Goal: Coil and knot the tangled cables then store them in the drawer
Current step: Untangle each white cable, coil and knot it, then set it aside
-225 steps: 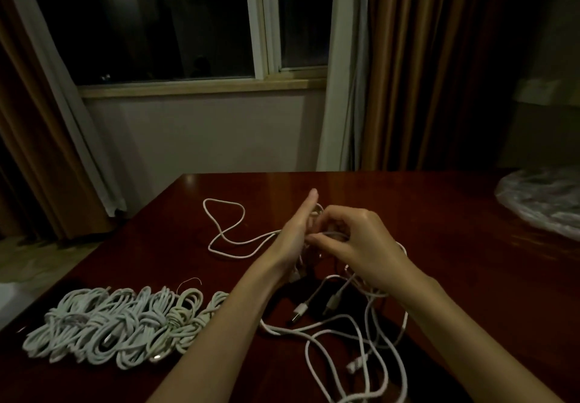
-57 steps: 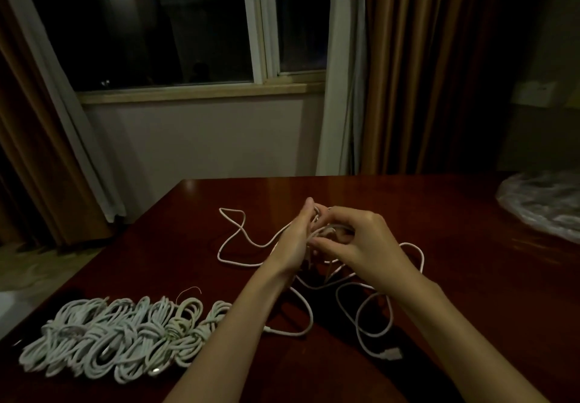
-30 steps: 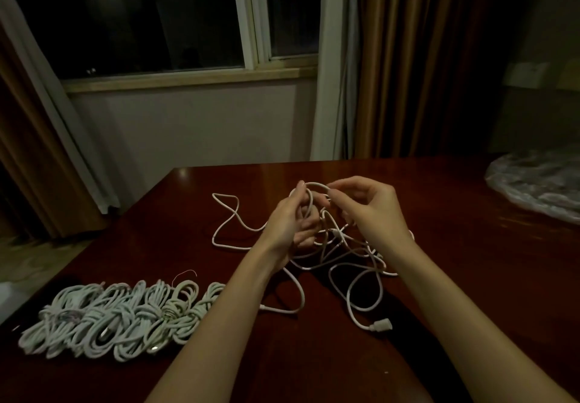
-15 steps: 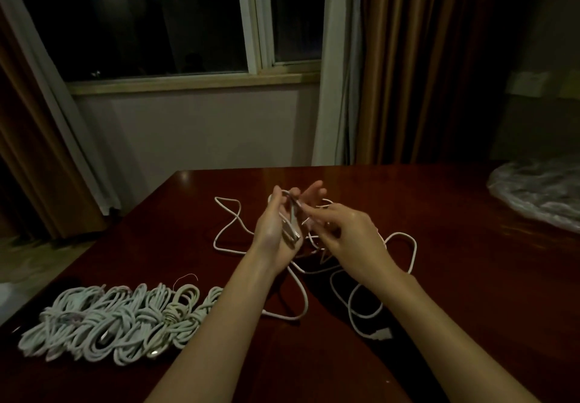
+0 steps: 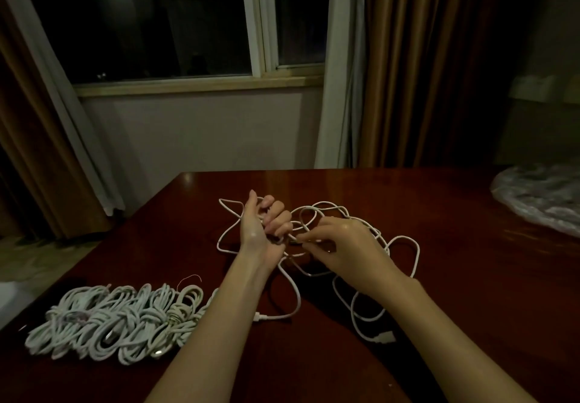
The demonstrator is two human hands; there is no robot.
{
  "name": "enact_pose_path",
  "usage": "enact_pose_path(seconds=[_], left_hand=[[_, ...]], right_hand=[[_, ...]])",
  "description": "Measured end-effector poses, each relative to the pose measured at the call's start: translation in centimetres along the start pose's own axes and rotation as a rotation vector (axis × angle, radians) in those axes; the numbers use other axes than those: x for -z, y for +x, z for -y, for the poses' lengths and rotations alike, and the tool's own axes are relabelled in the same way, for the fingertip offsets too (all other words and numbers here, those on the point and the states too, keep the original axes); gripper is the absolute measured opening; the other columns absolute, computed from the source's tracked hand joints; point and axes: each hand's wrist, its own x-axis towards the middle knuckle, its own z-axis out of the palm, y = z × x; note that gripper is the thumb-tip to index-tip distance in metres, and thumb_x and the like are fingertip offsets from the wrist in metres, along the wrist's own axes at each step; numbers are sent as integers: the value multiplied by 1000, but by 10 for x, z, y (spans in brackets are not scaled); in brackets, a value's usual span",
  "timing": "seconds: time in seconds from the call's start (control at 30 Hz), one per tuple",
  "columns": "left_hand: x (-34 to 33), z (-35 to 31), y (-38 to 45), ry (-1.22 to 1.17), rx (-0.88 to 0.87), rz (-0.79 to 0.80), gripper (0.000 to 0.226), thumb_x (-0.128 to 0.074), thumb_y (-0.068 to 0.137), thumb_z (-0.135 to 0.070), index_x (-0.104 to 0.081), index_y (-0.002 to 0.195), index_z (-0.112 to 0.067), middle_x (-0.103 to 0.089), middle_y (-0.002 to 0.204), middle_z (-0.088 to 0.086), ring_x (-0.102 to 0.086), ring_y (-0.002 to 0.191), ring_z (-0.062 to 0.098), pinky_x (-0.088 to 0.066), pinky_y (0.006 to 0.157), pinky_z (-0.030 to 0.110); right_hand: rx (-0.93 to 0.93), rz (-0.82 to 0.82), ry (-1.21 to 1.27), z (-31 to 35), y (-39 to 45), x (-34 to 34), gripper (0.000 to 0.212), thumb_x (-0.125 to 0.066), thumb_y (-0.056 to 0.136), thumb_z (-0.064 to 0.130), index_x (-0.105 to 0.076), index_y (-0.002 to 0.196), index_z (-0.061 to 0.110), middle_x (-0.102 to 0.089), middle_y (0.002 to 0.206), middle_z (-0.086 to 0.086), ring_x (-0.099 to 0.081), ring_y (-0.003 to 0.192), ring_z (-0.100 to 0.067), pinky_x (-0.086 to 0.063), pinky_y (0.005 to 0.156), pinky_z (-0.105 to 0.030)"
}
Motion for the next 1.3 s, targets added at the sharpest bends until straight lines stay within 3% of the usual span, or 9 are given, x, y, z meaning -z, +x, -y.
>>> enact_pose_path(seconds=[0.1,0.33,0.53,0.67,0.8,0.97,1.03,1.13,1.3], left_hand=[[-2,1,-1,56,4,5,56,-27,103,-48,-37,57,-17,-25,42,-6,-21,31,5,-15,33,18],[-7,3,-3,175,29,13,51,-28,103,-47,-34,62,-18,-27,45,-7,-24,33,3,-21,34,15],[-9,8,-9,152,24,-31,52,-32,103,-46,-40,60,-18,-45,53,-4,-56,53,9,-47,58,22],[-9,9,-9,205,18,-35,48,-30,104,-45,-36,64,-17,-33,45,-7,-29,32,1,-22,29,13],[-11,8,-15,389,81,4,54,-34,103,-43,-40,56,-16,-26,38,-7,-20,26,2,-12,31,13],[-21,17,-25,740,69,36,65,-39,101,-41,-59,43,-22,-52,44,-5,-51,47,9,-41,52,20],[-23,20,-28,874,104,71,52,-41,100,-45,-75,64,-25,-73,73,-3,-69,76,13,-52,70,29],[-22,21,-28,958,163,122,41,-40,99,-48,-74,97,-24,-73,103,4,-69,101,18,-54,86,36],[-21,21,-28,979,203,174,43,-34,100,-49,-68,94,-21,-70,84,-1,-68,79,9,-50,65,22]], right_hand=[[46,-20,-46,-5,-2,4,12,-72,84,20,-76,96,20,-67,82,8,-58,69,-3,-50,64,-22],[90,50,-180,-1,0,12,11,-69,87,26,-74,96,25,-57,83,12,-50,76,-4,-36,74,-29],[15,94,-207,-6,-3,16,18,-61,93,32,-71,107,31,-57,92,13,-49,87,-5,-39,85,-32],[200,83,-186,5,2,7,4,-75,80,23,-75,84,25,-62,79,11,-54,74,-8,-38,69,-29],[181,-34,-49,8,1,8,22,-81,72,24,-63,85,25,-65,81,15,-50,74,7,-44,70,-28],[-6,-35,83,4,1,14,43,-81,71,41,-54,99,22,-55,87,28,-55,74,11,-44,74,-21],[-69,-9,90,3,1,15,49,-78,69,48,-45,97,24,-60,89,18,-60,78,-1,-51,77,-31],[-117,-7,67,4,1,15,55,-79,66,47,-35,95,29,-58,86,11,-61,76,-6,-53,76,-35],[-223,77,308,7,3,18,49,-79,71,25,-38,97,22,-61,86,3,-65,77,-11,-58,66,-35]])
